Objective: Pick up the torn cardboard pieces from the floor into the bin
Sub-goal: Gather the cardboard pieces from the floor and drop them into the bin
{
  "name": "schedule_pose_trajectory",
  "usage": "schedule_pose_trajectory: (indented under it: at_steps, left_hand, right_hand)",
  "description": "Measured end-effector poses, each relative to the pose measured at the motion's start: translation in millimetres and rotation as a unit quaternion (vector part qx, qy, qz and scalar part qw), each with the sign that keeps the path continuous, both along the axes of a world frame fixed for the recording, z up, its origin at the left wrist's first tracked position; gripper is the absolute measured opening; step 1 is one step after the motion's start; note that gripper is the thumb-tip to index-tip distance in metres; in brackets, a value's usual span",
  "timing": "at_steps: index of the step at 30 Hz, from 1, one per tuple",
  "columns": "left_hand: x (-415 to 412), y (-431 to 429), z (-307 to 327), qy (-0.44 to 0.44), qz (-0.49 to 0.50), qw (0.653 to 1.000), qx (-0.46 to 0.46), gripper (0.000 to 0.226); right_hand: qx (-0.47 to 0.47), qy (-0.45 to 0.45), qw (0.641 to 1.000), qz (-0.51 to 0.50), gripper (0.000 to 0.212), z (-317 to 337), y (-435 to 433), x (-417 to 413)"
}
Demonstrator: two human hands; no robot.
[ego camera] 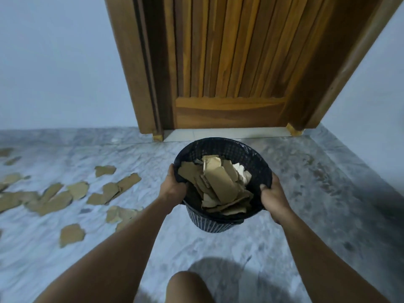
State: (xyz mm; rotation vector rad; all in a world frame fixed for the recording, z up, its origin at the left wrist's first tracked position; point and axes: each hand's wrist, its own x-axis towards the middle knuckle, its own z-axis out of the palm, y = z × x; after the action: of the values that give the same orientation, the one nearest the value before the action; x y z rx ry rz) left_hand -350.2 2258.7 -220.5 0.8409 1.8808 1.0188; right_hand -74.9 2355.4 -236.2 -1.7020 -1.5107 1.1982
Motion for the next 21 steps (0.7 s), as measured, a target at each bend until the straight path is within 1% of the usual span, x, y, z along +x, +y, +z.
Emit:
schedule_pose_trajectory:
  at_steps: [4,9,13,16,18,19,21]
  left_hand:
    - [-66.1,-5.1,1.8,0.007,0.055,0.998,0.000,0.069]
    - [-127.6,-11.6,0.2,0.019,0.108,0.994,-0.006,0.065]
    - [-151.9,-11.1,-13.3,-0.022,0.116,0.993,0.005,0.066]
    - [-160.9,-7.5,-18.2,-0.030,0.095,0.995,-0.009,0.074]
    - [-164.9,-6.8,-19.5,-0.040,0.088,0.995,-0.013,0.076]
    - [-167.7,-7.8,-20.7,-0.044,0.090,0.995,-0.010,0.072]
    - [-173.4,-15.6,-25.0,-0.022,0.109,0.994,-0.002,0.071]
  right_hand:
    - [0.000,-0.001,0.999,0.038,0.056,0.3,20.6,-82.2]
    - [-0.013,-0.010,0.996,0.082,0.059,-6.0,40.1,-164.0]
    - [-0.018,-0.041,0.995,0.089,0.057,-8.5,53.4,-198.9]
    - [-0.013,-0.101,0.990,0.097,0.063,1.1,54.3,-209.1]
    - [0.021,-0.144,0.986,0.077,0.069,13.2,49.3,-217.6]
    - [0.058,-0.157,0.984,0.062,0.070,19.9,44.3,-224.2]
    - [0.154,-0.159,0.974,0.055,0.069,27.3,28.3,-240.1]
